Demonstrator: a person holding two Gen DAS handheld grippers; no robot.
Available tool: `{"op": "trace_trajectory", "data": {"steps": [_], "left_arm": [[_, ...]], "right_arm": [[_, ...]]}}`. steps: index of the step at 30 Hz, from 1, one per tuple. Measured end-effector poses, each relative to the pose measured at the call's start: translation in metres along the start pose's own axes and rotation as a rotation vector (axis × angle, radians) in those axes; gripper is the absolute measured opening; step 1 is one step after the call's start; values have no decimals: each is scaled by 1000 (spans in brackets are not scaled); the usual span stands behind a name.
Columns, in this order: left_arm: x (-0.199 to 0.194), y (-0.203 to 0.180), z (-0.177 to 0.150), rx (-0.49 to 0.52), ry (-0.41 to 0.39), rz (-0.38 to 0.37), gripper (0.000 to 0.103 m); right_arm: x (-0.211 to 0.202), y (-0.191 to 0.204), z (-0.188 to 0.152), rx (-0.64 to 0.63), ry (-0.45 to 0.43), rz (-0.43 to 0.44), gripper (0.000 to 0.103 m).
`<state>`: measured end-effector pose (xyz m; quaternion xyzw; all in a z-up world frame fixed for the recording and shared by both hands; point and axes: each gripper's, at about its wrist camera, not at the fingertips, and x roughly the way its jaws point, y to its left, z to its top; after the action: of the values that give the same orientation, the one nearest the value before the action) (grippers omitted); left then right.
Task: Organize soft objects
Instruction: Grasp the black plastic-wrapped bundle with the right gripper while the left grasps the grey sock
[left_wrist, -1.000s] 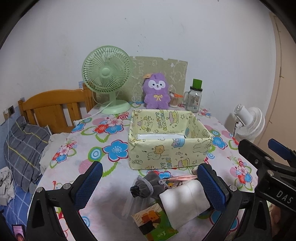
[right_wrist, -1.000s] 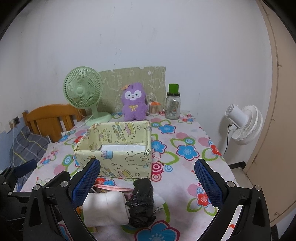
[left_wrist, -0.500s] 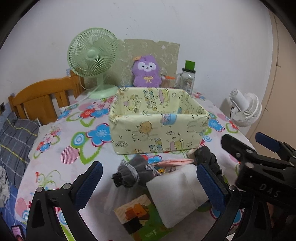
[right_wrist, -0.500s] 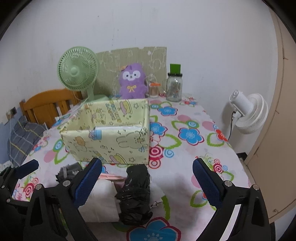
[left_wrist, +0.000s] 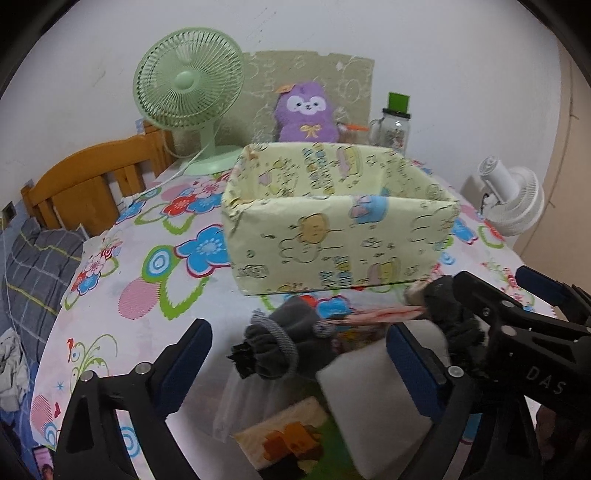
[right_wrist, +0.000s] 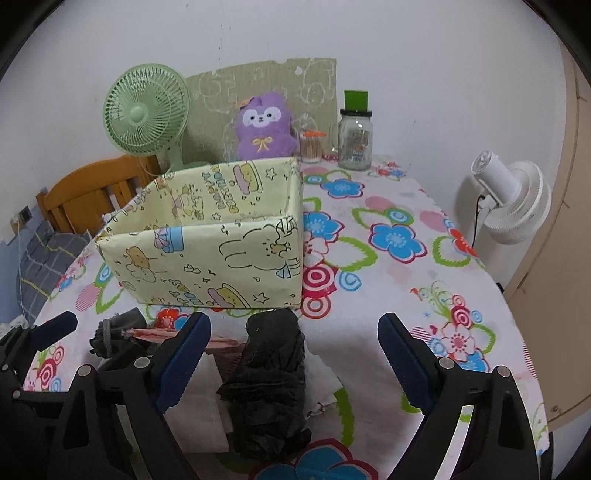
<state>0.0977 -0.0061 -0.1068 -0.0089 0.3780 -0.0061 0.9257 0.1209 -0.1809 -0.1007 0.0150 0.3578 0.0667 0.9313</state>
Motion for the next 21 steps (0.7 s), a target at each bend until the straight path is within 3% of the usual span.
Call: {"op": "trace_trajectory", "data": {"steps": [7,14,17,21], "left_arm": [[18,9,-1,-6,37,14,90],[35,25,-1,-65,85,13,81],[39,26,-2,-74,94,-5,71],[38,26,-1,-82,81,-17,58]], "right_arm": [[25,0,0,19,75,10,86],[54,8,-12,19,192,42,62],[59,8,-12,24,202,34,49],[60,8,-10,26,193,36,46]]}}
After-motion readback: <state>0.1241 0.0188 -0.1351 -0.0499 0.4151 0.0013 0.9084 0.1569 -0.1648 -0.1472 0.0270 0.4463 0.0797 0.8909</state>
